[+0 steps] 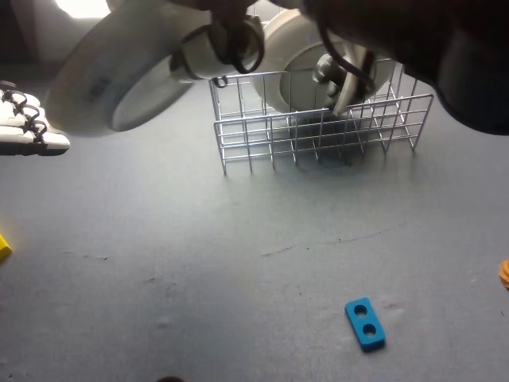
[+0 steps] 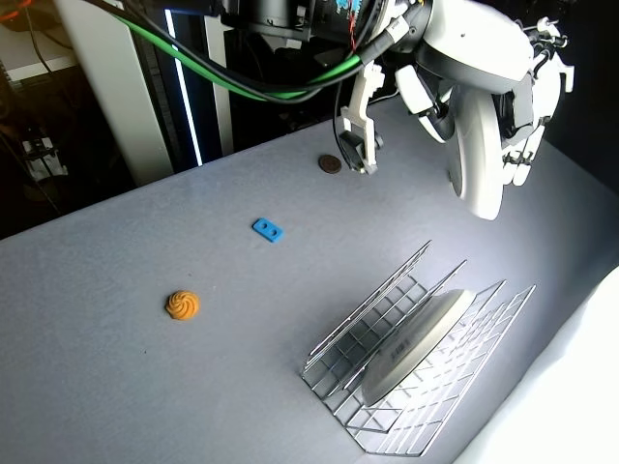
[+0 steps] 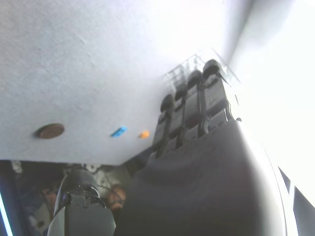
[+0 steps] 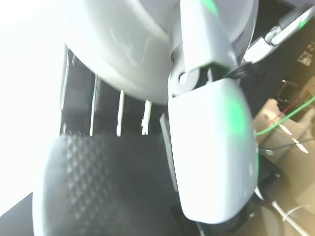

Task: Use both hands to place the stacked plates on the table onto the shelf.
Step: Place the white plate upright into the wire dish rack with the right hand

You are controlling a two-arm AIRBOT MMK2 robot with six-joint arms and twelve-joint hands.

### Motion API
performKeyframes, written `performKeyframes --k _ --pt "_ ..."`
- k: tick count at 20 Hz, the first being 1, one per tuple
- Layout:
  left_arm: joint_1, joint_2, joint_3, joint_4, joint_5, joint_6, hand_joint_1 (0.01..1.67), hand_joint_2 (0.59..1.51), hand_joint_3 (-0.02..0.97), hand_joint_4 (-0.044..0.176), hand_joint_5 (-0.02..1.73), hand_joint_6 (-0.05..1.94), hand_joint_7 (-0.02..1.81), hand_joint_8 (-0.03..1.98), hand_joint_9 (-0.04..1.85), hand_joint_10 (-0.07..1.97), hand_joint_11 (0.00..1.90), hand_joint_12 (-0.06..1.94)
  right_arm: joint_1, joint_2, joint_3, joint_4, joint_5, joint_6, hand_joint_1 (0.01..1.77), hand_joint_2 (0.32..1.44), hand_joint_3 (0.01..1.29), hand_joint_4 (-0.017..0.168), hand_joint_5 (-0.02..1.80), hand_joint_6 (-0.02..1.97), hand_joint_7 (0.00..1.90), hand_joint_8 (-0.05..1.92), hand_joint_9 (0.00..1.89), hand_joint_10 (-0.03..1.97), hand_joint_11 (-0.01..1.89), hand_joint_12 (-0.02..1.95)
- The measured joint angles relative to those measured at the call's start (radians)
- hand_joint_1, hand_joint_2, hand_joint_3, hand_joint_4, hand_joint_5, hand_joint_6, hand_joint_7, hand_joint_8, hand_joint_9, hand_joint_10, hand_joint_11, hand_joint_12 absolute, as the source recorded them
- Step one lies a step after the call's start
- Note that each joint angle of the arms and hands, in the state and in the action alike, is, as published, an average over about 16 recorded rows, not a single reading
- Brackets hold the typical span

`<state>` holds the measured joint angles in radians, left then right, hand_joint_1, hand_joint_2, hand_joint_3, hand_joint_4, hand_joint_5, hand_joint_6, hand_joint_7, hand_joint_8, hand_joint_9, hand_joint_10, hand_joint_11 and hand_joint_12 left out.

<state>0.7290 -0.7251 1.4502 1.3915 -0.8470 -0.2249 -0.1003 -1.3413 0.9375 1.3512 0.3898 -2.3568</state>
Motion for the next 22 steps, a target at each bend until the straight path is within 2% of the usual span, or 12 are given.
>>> performKeyframes --k 6,11,22 --pt "0.000 0.000 0.000 0.003 0.000 0.000 0.02 0.980 0.019 0.007 0.02 0.01 0.02 0.01 0.02 0.01 0.02 0.00 0.036 0.037 -0.028 0.237 0.066 -0.089 1.35 0.99 0.02 -0.002 0.92 1.09 1.03 0.86 0.96 1.04 0.79 1.10" --pt "0.002 -0.001 0.000 0.005 0.000 0.000 0.02 0.980 0.019 0.007 0.02 0.01 0.02 0.01 0.02 0.01 0.02 0.00 0.060 0.062 -0.032 0.380 0.099 -0.131 1.35 0.99 0.02 -0.002 0.92 1.10 1.03 0.87 0.95 1.04 0.80 1.08" --pt "0.011 -0.002 0.000 0.006 0.000 0.000 0.02 0.980 0.019 0.007 0.02 0.01 0.01 0.01 0.02 0.01 0.02 0.00 0.072 0.098 0.001 0.509 0.129 -0.167 1.35 0.99 0.02 -0.002 0.92 1.09 1.03 0.86 0.96 1.03 0.82 1.05"
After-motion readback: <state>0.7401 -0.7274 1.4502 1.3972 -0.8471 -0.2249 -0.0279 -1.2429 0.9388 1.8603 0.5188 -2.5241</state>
